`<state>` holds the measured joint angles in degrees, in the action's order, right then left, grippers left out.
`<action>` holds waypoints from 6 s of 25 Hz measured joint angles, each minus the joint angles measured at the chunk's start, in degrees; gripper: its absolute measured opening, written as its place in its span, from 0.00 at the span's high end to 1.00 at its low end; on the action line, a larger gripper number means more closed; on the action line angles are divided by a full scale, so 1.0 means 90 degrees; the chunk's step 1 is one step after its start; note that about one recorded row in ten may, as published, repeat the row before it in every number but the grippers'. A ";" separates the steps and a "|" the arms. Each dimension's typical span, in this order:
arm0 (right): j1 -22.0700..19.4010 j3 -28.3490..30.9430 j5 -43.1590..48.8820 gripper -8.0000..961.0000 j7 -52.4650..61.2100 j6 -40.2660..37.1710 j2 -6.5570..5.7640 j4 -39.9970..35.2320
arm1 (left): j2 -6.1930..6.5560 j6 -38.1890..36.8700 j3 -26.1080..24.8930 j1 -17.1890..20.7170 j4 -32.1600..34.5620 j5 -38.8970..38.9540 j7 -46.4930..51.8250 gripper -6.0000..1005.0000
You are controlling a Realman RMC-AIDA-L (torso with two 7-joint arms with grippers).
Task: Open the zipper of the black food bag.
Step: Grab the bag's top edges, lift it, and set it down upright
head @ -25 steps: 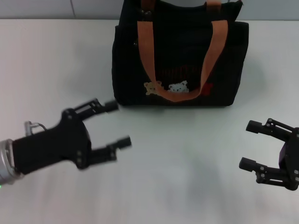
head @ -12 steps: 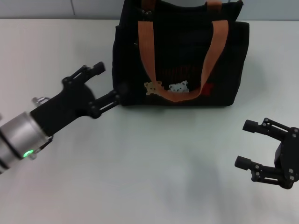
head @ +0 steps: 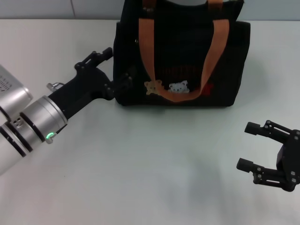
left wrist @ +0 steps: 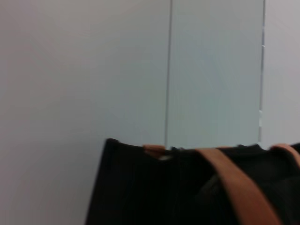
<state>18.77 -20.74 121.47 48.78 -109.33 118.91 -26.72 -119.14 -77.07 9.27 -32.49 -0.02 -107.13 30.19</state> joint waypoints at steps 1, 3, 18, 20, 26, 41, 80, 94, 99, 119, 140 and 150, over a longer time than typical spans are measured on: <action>0.0000 0.0000 -0.0001 0.13 0.0000 0.0000 0.0000 0.0000 | 0.0004 -0.0009 -0.0043 0.0030 0.0000 0.0001 0.0000 0.23; -0.0001 0.0000 0.0000 0.13 0.0000 0.0000 0.0000 0.0000 | 0.0014 -0.0024 -0.0125 0.0099 -0.0001 0.0000 0.0000 0.23; -0.0004 0.0000 0.0000 0.13 -0.0004 0.0055 0.0012 0.0001 | -0.0004 0.0953 -0.0439 -0.0347 -0.0895 -0.0033 -0.1480 0.24; -0.0005 0.0000 0.0000 0.13 -0.0005 0.0061 0.0017 0.0013 | -0.0004 0.0992 -0.0618 -0.0321 -0.1093 -0.0036 -0.1988 0.25; -0.0006 0.0000 0.0000 0.13 -0.0019 0.0067 0.0020 0.0020 | -0.0004 0.0672 -0.1076 -0.0112 -0.1485 -0.0093 -0.3387 0.34; -0.0023 0.0060 -0.0706 0.13 -0.0266 0.0071 0.0020 0.0306 | -0.0005 0.0472 -0.1104 -0.0103 -0.1533 -0.0103 -0.3888 0.81; -0.0288 -0.0359 -0.3170 0.13 -0.1139 0.0335 0.0037 0.2401 | -0.0005 -0.2775 -0.1001 0.0017 -0.0828 -0.1664 -0.8803 0.91; 0.0477 -0.0796 -0.1655 0.13 -0.1058 0.1637 0.0064 0.2231 | -0.0004 -0.2453 -0.1005 -0.0017 -0.1141 -0.1658 -0.9241 0.91; 0.1160 -0.0982 -0.1514 0.13 -0.1049 0.2363 0.0075 0.2575 | -0.0003 -0.2471 -0.1002 0.0060 -0.1147 -0.1734 -0.9305 0.91; -0.0313 0.1772 -0.1583 0.13 -0.4225 0.1390 0.0107 0.3795 | -0.0005 -0.2168 -0.1061 0.0305 -0.1317 -0.1802 -0.9888 0.91; 0.0609 0.2009 -0.1590 0.13 -0.6922 0.2437 0.0108 0.4853 | -0.0004 -0.2165 -0.1147 0.0327 -0.1396 -0.1776 -0.9888 0.91; 0.0751 0.2088 -0.1574 0.13 -0.7105 0.2640 0.0108 0.4904 | -0.0005 -0.2169 -0.1147 0.0314 -0.1450 -0.1782 -0.9888 0.91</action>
<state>25.54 -1.95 107.31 -15.17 -85.57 119.89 17.42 -119.18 -96.59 -1.06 -29.67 -13.07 -123.17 -58.80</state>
